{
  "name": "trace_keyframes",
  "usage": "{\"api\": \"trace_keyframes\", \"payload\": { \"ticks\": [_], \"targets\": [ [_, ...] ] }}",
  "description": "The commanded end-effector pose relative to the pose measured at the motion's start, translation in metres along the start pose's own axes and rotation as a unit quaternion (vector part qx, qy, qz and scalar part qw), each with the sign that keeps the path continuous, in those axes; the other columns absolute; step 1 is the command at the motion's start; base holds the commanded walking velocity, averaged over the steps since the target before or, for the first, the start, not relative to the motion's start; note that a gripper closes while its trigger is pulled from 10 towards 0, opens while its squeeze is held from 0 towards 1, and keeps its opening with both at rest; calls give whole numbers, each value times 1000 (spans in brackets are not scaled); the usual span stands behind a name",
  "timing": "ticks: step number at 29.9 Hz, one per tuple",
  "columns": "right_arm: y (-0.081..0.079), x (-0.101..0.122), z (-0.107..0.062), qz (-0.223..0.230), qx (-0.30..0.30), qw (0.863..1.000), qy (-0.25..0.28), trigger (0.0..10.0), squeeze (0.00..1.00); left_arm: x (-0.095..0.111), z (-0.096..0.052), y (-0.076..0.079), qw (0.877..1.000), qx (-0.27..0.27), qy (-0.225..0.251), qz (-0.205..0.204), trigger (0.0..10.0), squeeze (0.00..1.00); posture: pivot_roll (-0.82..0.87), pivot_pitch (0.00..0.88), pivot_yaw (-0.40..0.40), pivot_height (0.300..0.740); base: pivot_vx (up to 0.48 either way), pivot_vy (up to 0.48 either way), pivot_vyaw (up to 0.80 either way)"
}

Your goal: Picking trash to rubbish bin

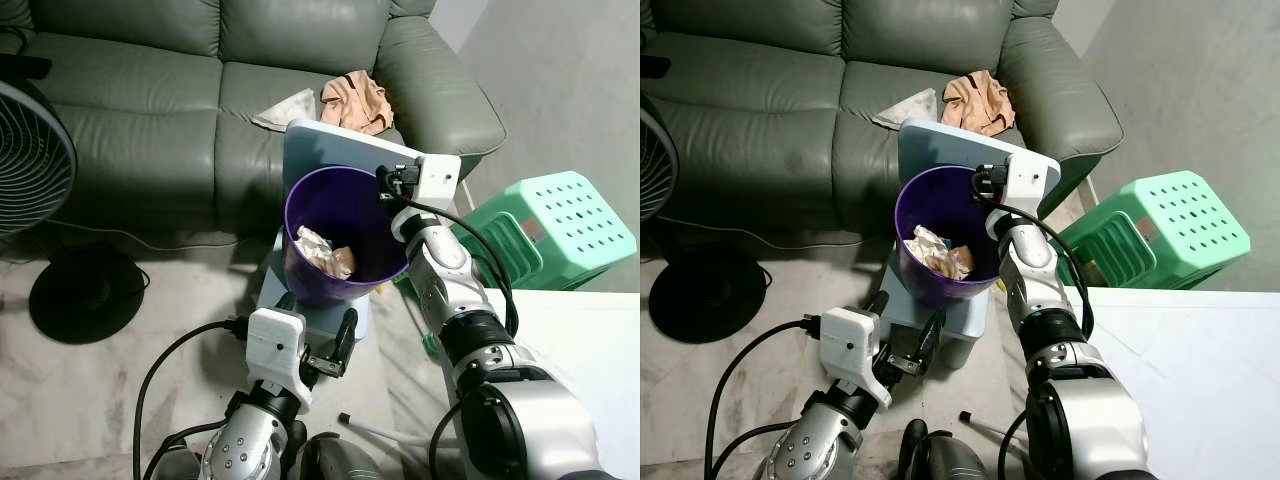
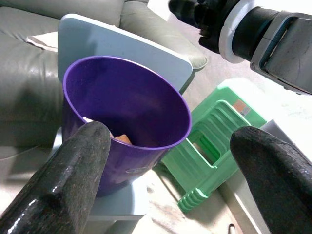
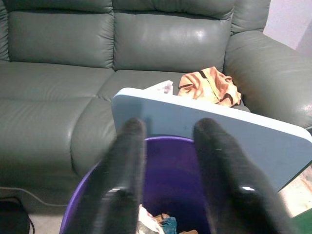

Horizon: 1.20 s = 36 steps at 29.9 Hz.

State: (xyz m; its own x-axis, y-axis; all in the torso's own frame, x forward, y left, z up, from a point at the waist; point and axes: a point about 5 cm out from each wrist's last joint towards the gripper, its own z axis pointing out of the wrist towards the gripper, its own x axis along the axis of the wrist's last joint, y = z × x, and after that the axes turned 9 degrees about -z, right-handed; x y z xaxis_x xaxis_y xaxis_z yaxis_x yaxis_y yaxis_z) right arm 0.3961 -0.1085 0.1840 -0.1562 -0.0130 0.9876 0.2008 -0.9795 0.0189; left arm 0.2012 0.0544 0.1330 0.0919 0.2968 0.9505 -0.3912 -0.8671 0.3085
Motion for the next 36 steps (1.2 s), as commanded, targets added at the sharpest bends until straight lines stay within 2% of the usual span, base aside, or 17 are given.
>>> {"api": "trace_keyframes", "payload": {
  "ticks": [1,10,14,20,22,27,28,29,30,31,32,36],
  "targets": [
    [8,1,0,6,-12,1000,3,10000,1000,5,4,32,998,-43,17,-47,10000,0,125,293,-280,740,0,0,0],
    [11,5,-1,20,1,1000,19,10000,1000,10,10,24,998,-41,27,-36,10000,0,127,265,-272,740,0,0,0],
    [24,4,-11,10,11,999,42,10000,1000,17,16,17,998,-41,42,-26,10000,0,122,252,-267,740,0,0,0],
    [42,-5,-28,1,25,998,50,10000,1000,23,25,11,997,-44,54,-14,10000,0,120,215,-263,740,0,0,0],
    [49,-10,-35,-18,21,998,48,10000,1000,27,30,7,997,-40,66,-12,10000,0,122,193,-263,740,0,0,0],
    [60,-13,-44,-24,12,999,44,10000,1000,34,37,-2,996,-32,81,0,10000,0,124,172,-266,740,0,0,0],
    [65,-14,-48,-28,4,999,42,10000,1000,41,45,-25,994,21,104,-19,10000,0,115,151,-279,740,0,0,0],
    [65,-14,-48,-28,4,999,42,10000,1000,41,45,-25,994,21,104,-19,10000,0,115,151,-279,740,0,0,0],
    [68,-13,-51,-28,0,999,41,10000,1000,47,48,-47,990,68,118,-29,10000,0,108,146,-280,740,0,0,0],
    [68,-13,-51,-28,0,999,41,10000,1000,47,48,-47,990,68,118,-29,10000,0,108,146,-280,740,0,0,0],
    [69,-13,-53,-30,-2,999,44,10000,1000,50,50,-61,988,94,123,-15,10000,0,104,141,-279,740,0,0,0],
    [73,-12,-58,-22,-13,998,52,10000,1000,57,53,-91,981,149,118,19,10000,0,94,111,-245,740,0,0,0]
  ]
}}
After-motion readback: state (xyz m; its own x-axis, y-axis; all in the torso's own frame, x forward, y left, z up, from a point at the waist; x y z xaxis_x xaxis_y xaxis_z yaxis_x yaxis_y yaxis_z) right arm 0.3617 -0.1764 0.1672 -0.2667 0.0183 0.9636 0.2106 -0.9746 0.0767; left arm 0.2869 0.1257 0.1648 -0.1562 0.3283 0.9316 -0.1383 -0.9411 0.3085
